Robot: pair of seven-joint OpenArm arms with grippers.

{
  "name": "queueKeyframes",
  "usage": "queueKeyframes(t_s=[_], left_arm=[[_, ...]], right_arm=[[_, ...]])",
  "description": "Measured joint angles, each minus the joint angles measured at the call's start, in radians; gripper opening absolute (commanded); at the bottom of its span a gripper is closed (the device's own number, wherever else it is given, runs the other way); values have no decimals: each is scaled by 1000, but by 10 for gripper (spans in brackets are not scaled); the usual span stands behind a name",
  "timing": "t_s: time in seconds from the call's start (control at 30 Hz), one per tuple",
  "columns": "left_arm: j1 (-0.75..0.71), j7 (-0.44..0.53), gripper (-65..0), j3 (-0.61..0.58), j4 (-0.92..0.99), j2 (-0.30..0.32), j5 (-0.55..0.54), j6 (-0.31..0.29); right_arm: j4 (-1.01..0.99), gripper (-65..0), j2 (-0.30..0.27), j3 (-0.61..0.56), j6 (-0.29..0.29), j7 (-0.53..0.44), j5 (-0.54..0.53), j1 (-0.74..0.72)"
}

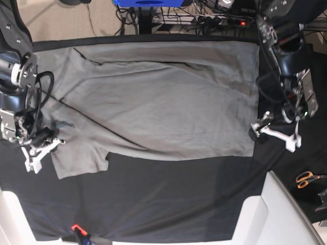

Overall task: Fold the T-shirt properly
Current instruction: 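Move the left gripper down to the shirt's side edge, then grasp the shirt side edge with the left gripper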

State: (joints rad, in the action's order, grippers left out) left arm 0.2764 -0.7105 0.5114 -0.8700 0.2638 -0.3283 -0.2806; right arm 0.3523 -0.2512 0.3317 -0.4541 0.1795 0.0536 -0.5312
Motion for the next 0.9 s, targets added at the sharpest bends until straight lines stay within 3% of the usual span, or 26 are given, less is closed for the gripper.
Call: queueKeyframes(t_s=[0.13,0.43,0.73,0.9], left_arm=[[68,5,0,0,63,-23,114,1],[58,63,-13,4,69,-78,118,-4],[20,97,-346,16,64,-90,95,-7],[8,87,-587,16,66,-91,89,-7]], right_arm=[[27,-650,-4,0,-2,0,0,20],[30,-650,-3,2,-2,3,0,21],[30,-650,-4,2,-2,4,0,21],[30,-650,-5,2,-2,4,0,21]])
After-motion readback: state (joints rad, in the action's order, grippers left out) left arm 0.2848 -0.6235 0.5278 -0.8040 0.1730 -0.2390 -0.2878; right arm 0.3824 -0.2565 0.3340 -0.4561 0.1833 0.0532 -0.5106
